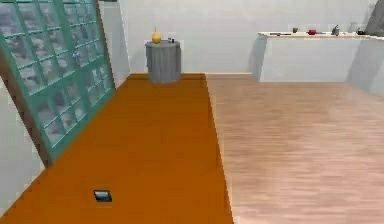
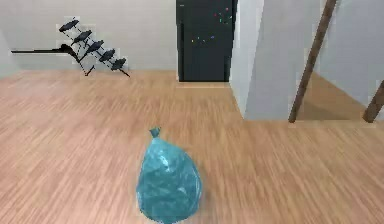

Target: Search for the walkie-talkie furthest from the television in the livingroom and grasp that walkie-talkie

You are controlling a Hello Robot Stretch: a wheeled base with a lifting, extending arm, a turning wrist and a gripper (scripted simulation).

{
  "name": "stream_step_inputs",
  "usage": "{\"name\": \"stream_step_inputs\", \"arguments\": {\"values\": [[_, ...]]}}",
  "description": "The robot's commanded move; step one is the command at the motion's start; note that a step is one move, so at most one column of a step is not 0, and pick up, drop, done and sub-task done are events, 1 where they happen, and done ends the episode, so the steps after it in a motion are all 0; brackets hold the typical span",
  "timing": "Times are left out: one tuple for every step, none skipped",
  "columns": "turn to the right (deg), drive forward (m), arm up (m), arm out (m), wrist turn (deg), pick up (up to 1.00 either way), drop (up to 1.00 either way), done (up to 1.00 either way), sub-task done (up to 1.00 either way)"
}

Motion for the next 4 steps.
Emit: {"name": "stream_step_inputs", "arguments": {"values": [[-45.0, 0.00, 0.00, 0.00, 0.0, 0.00, 0.00, 0.00, 0.00], [-45.0, 0.00, 0.00, 0.00, 0.0, 0.00, 0.00, 0.00, 0.00], [-15.0, 0.00, 0.00, 0.00, 0.0, 0.00, 0.00, 0.00, 0.00], [-3.0, 0.00, 0.00, 0.00, 0.0, 0.00, 0.00, 0.00, 0.00]]}}
